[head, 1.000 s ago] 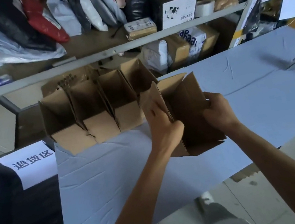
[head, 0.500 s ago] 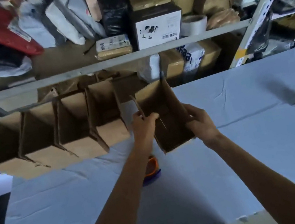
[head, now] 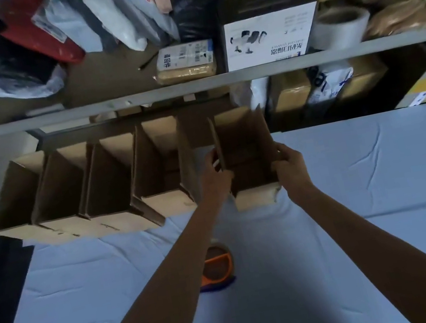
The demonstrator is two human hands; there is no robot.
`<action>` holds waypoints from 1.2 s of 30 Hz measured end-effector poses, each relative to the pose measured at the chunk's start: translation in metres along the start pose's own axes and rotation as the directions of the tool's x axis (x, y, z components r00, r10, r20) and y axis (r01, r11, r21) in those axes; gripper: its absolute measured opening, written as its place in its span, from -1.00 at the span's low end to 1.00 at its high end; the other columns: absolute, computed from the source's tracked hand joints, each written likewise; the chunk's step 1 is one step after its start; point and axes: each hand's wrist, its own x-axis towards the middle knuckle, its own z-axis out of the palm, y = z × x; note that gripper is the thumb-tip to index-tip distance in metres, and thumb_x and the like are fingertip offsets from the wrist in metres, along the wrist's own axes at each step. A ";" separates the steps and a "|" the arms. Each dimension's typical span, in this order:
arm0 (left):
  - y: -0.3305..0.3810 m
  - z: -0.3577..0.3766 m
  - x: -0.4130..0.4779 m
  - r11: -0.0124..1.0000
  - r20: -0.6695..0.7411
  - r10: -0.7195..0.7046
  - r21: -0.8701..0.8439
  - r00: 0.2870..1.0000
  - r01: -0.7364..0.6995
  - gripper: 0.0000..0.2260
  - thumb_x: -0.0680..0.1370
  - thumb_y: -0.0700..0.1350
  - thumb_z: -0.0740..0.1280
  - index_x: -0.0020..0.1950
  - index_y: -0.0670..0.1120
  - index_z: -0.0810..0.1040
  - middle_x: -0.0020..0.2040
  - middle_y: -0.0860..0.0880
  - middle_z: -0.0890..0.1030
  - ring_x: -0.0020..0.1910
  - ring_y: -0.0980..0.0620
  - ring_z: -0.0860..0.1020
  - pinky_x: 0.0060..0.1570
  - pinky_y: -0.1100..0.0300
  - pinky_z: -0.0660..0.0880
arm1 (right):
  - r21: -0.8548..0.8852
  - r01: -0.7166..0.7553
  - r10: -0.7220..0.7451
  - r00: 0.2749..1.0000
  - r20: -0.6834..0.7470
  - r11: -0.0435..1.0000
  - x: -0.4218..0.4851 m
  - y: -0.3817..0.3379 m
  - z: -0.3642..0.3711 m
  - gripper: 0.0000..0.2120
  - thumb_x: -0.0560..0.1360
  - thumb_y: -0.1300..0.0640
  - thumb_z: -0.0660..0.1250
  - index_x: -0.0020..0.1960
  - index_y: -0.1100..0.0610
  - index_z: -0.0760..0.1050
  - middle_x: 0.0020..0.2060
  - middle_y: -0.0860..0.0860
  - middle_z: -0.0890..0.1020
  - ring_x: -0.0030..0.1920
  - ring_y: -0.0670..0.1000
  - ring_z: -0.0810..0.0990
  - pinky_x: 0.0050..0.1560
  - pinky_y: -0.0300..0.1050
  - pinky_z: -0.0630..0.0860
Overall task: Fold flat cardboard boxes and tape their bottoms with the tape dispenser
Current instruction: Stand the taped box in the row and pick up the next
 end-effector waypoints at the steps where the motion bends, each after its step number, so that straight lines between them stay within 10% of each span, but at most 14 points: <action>1: 0.001 0.002 0.007 1.000 -0.018 0.005 0.031 1.000 -0.004 -0.43 0.47 -0.44 0.23 0.45 -0.08 0.29 0.29 -0.07 0.46 0.15 0.07 0.44 -0.03 0.22 0.49 | -0.010 -0.003 0.003 1.000 0.006 1.000 0.007 0.002 0.000 -0.49 0.43 0.45 0.11 0.32 0.13 0.45 0.04 0.04 0.59 0.03 0.04 0.54 -0.12 -0.22 0.52; 9: 0.002 0.016 0.028 0.996 -0.055 0.018 0.092 0.998 -0.013 -0.49 0.49 -0.40 0.22 0.41 -0.09 0.34 0.25 -0.10 0.51 0.07 0.06 0.51 -0.15 0.32 0.48 | -0.098 -0.013 0.016 0.999 0.030 0.995 0.034 0.011 0.000 -0.47 0.48 0.38 0.12 0.40 0.05 0.36 0.17 0.02 0.56 0.12 0.04 0.53 -0.21 -0.33 0.48; 16: 0.007 0.002 0.027 0.999 0.064 0.019 0.045 0.998 -0.022 -0.57 0.54 -0.20 0.30 0.40 -0.10 0.35 0.23 0.00 0.47 0.17 0.04 0.47 0.07 0.21 0.48 | -0.094 -0.004 0.009 0.999 0.053 0.996 0.036 0.009 -0.004 -0.50 0.51 0.27 0.23 0.43 0.06 0.31 0.25 0.06 0.52 0.22 0.10 0.51 0.06 -0.12 0.52; 21: 0.025 -0.028 0.016 0.944 -0.148 0.236 0.270 0.960 -0.190 -0.76 0.58 -0.20 0.24 0.25 -0.15 0.48 0.13 -0.13 0.57 0.09 0.00 0.54 0.20 0.01 0.46 | -0.224 0.156 -0.163 0.986 -0.016 0.962 0.019 -0.008 -0.010 -0.36 0.51 0.21 0.30 0.51 0.00 0.14 0.43 0.04 0.33 0.40 0.07 0.32 0.31 0.04 0.40; 23: 0.029 -0.044 0.005 0.809 -0.178 0.402 0.529 0.898 -0.257 -0.77 0.58 -0.21 0.23 0.22 -0.16 0.48 0.09 -0.13 0.59 0.03 0.00 0.56 0.10 0.10 0.49 | -0.395 0.329 -0.358 0.934 0.001 0.857 0.008 -0.017 -0.010 -0.34 0.49 0.21 0.31 0.51 0.04 0.13 0.46 0.07 0.26 0.42 0.09 0.27 0.33 0.05 0.36; 25: 0.024 -0.060 -0.005 0.447 -0.046 0.511 0.867 0.858 -0.220 -0.71 0.58 -0.18 0.23 0.29 -0.19 0.40 0.16 -0.17 0.52 0.13 -0.07 0.51 0.17 0.08 0.43 | -0.531 0.488 -0.523 0.847 0.096 0.693 -0.005 -0.027 -0.007 -0.32 0.45 0.24 0.31 0.51 0.08 0.13 0.44 0.11 0.25 0.38 0.13 0.28 0.24 0.02 0.43; 27: 0.007 -0.075 -0.009 0.184 0.096 0.366 0.968 0.926 -0.173 -0.68 0.56 -0.13 0.27 0.29 -0.20 0.39 0.17 -0.15 0.50 0.16 -0.10 0.50 0.19 0.07 0.41 | -0.590 0.620 -0.619 0.747 0.242 0.518 -0.022 -0.032 0.002 -0.34 0.43 0.27 0.31 0.49 0.13 0.18 0.41 0.15 0.29 0.36 0.17 0.31 0.17 0.03 0.49; 30: -0.018 -0.088 -0.018 0.197 0.082 0.171 0.974 0.982 -0.116 -0.76 0.57 -0.02 0.28 0.12 -0.14 0.49 0.03 -0.06 0.61 0.01 -0.08 0.58 0.02 0.09 0.46 | -0.574 0.742 -0.666 0.626 0.407 0.347 -0.048 -0.028 0.020 -0.38 0.42 0.28 0.35 0.44 0.20 0.26 0.35 0.17 0.38 0.34 0.16 0.36 0.21 0.04 0.49; 36: -0.024 -0.089 -0.049 0.246 0.106 0.458 0.939 0.882 -0.241 -0.80 0.62 -0.12 0.18 -0.08 -0.09 0.58 -0.18 -0.06 0.65 -0.20 -0.08 0.57 -0.21 0.17 0.29 | -0.472 0.805 -0.538 0.593 0.600 0.360 -0.084 0.003 0.047 -0.47 0.45 0.31 0.29 0.40 0.22 0.31 0.33 0.14 0.41 0.33 0.10 0.38 0.15 -0.07 0.52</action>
